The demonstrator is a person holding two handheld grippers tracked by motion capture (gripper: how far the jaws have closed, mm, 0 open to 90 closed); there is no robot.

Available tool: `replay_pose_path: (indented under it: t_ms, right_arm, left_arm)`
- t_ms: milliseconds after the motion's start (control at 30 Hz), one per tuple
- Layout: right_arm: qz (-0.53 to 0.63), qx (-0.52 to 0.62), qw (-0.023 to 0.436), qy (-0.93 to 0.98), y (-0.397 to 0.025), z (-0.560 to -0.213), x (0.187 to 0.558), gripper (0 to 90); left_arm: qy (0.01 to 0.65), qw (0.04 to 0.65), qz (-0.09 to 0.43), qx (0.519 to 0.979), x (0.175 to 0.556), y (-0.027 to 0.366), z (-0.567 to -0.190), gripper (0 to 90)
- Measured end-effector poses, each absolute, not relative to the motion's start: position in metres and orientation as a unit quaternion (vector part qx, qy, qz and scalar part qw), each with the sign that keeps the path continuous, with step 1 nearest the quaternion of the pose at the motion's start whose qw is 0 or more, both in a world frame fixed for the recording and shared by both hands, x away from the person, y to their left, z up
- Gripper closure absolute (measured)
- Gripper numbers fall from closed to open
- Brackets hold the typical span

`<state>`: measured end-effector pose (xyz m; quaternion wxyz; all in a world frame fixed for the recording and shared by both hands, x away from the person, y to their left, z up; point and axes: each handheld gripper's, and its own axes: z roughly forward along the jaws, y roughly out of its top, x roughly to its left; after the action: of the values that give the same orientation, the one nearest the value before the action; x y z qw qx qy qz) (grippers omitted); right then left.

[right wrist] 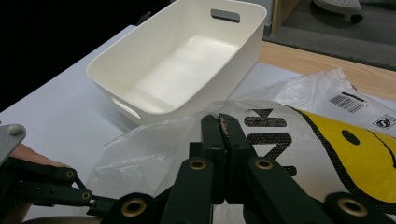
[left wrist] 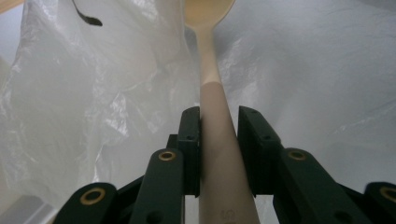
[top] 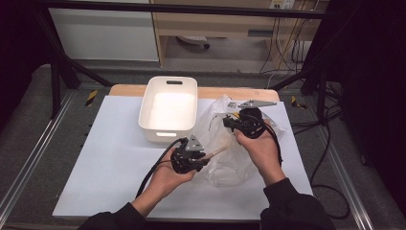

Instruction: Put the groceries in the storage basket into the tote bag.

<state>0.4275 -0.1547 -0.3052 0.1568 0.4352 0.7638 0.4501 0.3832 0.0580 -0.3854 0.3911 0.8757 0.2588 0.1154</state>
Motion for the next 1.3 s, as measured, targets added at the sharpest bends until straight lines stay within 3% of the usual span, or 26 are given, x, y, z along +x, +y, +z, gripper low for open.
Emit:
replay_pose_path:
  t_ms: [433, 1300]
  right_arm:
    - [0.451, 0.435, 0.154, 0.764, -0.154, -0.308, 0.427, 90.0]
    - [0.459, 0.434, 0.151, 0.76, -0.164, -0.306, 0.419, 90.0]
  left_arm:
    - [0.254, 0.401, 0.132, 0.87, 0.378, 0.029, -0.385, 71.0]
    - [0.244, 0.407, 0.151, 0.867, 0.387, -0.016, -0.421, 71.1]
